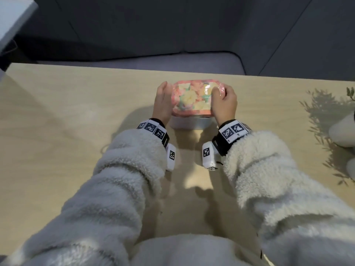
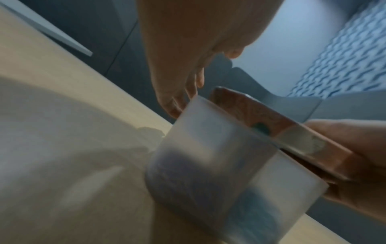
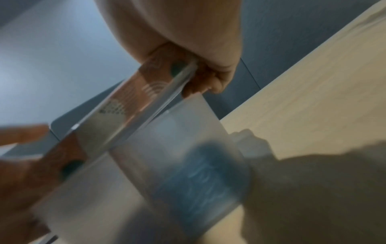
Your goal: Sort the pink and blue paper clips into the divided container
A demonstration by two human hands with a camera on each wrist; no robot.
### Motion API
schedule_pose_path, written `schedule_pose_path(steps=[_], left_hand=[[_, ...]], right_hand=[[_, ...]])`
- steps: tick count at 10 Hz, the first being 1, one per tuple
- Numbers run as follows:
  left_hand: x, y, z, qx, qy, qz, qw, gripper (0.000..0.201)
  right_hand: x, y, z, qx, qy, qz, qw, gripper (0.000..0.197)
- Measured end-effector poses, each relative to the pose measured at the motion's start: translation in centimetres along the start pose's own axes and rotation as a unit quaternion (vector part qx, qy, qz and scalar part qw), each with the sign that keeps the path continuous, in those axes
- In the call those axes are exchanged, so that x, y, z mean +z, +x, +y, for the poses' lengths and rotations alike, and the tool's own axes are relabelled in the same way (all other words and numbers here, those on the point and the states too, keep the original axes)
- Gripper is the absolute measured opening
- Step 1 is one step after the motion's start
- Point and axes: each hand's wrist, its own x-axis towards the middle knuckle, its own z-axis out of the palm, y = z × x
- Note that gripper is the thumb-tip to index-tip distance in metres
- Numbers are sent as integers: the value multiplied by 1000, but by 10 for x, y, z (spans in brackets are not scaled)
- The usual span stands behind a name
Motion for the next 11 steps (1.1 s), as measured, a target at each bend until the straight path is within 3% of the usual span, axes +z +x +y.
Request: schedule_pose_path(steps=[1, 3, 6, 8, 9, 10, 11], left_hand=[[8, 4, -1, -7, 18, -14, 1000, 55], [11, 9, -15, 31, 32, 29, 999, 41], [8, 15, -9, -43, -10, 28, 999, 24], [11, 11, -7, 1, 29, 37, 999, 33], [10, 10, 0, -17, 21, 22, 999, 35], [0, 14, 3, -75, 13, -38, 996, 41], [-16, 5, -2, -69, 14, -31, 997, 50]], right_hand=[[7, 2, 10, 12, -28, -20, 999, 43], [8, 6, 11, 18, -61, -23, 998, 38], [11, 5, 13, 5, -104, -26, 994, 38], [12, 4, 12, 8, -100, -19, 995, 36], [8, 5, 8, 22, -132, -46, 990, 38], [0, 10, -3, 55, -161, -139, 976, 40], [-32, 19, -4, 72, -130, -170, 974, 58]])
